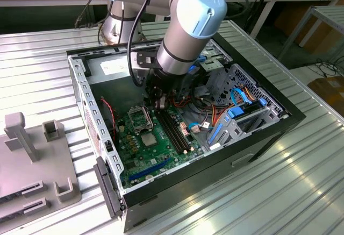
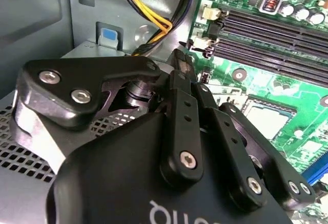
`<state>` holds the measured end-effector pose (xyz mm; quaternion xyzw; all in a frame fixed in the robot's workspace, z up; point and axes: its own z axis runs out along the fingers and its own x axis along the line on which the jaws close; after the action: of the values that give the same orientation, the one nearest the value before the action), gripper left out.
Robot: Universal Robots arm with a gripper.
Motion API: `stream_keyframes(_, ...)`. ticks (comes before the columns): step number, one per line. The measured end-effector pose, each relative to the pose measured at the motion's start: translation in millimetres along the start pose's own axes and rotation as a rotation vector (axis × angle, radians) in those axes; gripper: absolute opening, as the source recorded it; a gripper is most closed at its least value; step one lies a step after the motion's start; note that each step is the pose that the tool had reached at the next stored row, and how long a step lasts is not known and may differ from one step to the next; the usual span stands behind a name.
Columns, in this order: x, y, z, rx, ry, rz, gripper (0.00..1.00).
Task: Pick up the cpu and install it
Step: 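Close the cpu cover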
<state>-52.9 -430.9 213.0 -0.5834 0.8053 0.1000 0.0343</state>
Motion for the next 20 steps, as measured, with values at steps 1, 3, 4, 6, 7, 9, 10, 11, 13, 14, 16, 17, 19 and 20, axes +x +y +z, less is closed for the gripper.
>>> stream_keyframes(1,0.1,-0.1,0.8,-0.0004,-0.0012,0.0,0.11)
stream_keyframes(3,0.4,-0.2,2.3,-0.0011,-0.0031,0.0,0.11)
stream_keyframes(4,0.5,-0.3,2.5,-0.0013,-0.0035,0.0,0.11)
stream_keyframes(6,0.4,-0.4,2.7,-0.0013,-0.004,0.0,0.11)
stream_keyframes(7,0.4,-0.3,2.7,-0.0013,-0.004,0.0,0.11)
stream_keyframes(9,0.1,-0.3,1.7,-0.0007,-0.0031,0.0,0.11)
stream_keyframes(10,-0.1,-0.3,0.8,0.0006,-0.0007,0.0,0.11)
stream_keyframes(11,-0.3,0.0,-1.1,0.0026,0.0024,0.0,0.11)
stream_keyframes(13,-0.7,0.3,-3.0,0.0043,0.0038,0.0,0.11)
stream_keyframes(14,-0.7,0.3,-3.0,0.0049,0.0045,0.0,0.11)
stream_keyframes(16,-0.6,0.3,-3.1,0.0061,0.0081,0.0,0.11)
stream_keyframes(17,-0.6,0.4,-3.2,0.0071,0.011,0.0,0.11)
stream_keyframes(19,-0.6,0.4,-3.2,0.0071,0.0113,0.0,0.11)
stream_keyframes(20,-0.7,0.4,-3.1,0.0072,0.0113,0.0,0.11)
